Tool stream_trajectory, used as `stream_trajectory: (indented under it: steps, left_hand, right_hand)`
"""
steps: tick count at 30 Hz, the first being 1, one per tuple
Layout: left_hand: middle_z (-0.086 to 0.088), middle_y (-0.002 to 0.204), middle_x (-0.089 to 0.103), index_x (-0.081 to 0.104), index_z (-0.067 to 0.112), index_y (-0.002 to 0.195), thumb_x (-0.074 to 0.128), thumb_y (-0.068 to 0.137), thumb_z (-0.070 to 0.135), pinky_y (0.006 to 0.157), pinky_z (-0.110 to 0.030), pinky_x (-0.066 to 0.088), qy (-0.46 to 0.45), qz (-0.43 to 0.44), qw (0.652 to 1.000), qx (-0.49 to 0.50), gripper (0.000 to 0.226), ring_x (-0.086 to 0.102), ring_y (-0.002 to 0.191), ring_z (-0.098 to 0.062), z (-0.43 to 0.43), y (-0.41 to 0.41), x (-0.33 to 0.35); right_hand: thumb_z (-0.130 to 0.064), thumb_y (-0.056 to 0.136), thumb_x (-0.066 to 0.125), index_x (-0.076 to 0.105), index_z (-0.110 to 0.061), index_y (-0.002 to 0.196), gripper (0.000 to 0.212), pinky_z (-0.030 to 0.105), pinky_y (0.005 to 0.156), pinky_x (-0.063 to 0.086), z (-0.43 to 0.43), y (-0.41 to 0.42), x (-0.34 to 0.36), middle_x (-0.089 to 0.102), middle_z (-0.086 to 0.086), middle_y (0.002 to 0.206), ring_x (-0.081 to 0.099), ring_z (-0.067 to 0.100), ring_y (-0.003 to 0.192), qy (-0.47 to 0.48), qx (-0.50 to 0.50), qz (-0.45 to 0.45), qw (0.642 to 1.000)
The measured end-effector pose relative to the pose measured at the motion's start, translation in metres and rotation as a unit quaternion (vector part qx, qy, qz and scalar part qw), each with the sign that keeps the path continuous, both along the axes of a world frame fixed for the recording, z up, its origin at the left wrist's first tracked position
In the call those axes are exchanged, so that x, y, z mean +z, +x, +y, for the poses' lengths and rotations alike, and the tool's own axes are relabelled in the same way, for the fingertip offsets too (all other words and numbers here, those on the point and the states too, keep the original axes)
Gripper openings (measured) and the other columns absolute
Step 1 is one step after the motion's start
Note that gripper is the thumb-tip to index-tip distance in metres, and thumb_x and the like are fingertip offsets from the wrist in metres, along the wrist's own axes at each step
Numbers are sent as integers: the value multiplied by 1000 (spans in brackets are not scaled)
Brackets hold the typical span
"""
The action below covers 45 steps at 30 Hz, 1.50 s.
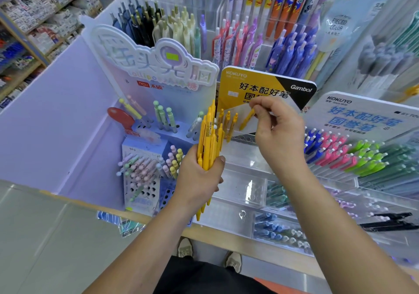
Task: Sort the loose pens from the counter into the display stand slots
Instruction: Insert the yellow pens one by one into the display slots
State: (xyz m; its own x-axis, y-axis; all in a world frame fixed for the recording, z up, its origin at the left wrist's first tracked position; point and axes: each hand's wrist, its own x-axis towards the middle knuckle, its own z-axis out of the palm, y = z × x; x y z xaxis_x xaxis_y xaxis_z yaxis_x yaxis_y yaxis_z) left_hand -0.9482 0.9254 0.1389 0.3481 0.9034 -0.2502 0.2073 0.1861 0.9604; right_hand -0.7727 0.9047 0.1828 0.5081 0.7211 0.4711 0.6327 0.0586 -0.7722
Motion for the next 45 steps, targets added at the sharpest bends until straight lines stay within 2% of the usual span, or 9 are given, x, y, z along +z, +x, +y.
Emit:
stream_trajectory:
  steps: [5,19,22,25,28,32,35,39,45]
  left_hand:
    - [-14,83,71,63,19,106,71,98,22,52,-24,54,-9,-6,1000,-2,12,66,56,-12,3,-1,1]
    - [-15,83,72,64,17,108,72,98,20,53,-25,55,-17,-15,1000,-16,13,67,57,-14,5,-5,6]
    - [-16,84,73,65,18,108,72,98,21,54,-30,58,-24,-26,999,-20,13,68,59,-18,4,-6,9]
    - [-16,81,73,67,17,106,72,98,21,55,-30,60,-28,-32,999,-28,10,68,59,-17,3,-7,14]
    - [-11,76,73,67,12,105,72,98,20,56,-30,59,-32,-40,998,-48,11,68,57,-17,1,-8,20]
    - [-11,75,74,68,8,104,70,99,15,56,-33,59,-32,-55,993,-94,9,69,57,-19,-4,-3,27]
    - [-12,80,75,69,9,106,69,100,16,57,-36,62,-30,-66,992,-107,9,72,62,-24,-7,2,29]
    - [-13,87,78,66,6,109,68,101,13,66,-46,66,-59,-79,993,-62,11,79,76,-29,-6,4,21]
    - [-14,85,73,66,17,102,71,99,20,56,-31,60,-3,-11,1000,-20,7,73,63,-19,-1,4,13]
  right_hand:
    - [-5,100,58,74,-13,107,20,38,86,60,-4,1,2,72,-4,101,69,12,96,-22,1,38,999]
    - [-8,98,66,77,-12,114,20,23,86,57,9,-13,-28,70,-4,109,64,-4,100,-40,-30,7,999]
    - [-15,97,69,77,-15,111,16,29,85,60,9,-12,-29,75,-6,100,70,3,90,-66,-61,69,994]
    - [-21,95,72,75,-18,109,14,22,77,58,2,-14,-20,72,-12,93,69,0,85,-77,-71,119,987]
    - [-29,98,68,74,-21,99,10,33,75,59,-14,-18,-8,72,-5,86,68,13,81,-66,-78,126,987]
    - [-21,97,69,79,-16,99,11,35,70,63,-29,-30,7,78,5,85,74,23,82,-127,52,295,946]
    - [-18,99,66,80,-12,94,15,33,71,62,-33,-31,7,78,9,85,74,23,79,-130,71,351,925]
    - [-18,101,65,76,-13,91,16,37,65,61,-35,-17,8,77,8,82,72,24,76,-98,0,343,934]
    - [-29,92,76,76,-22,87,9,46,76,63,-28,2,25,75,7,80,73,33,81,0,-62,245,968]
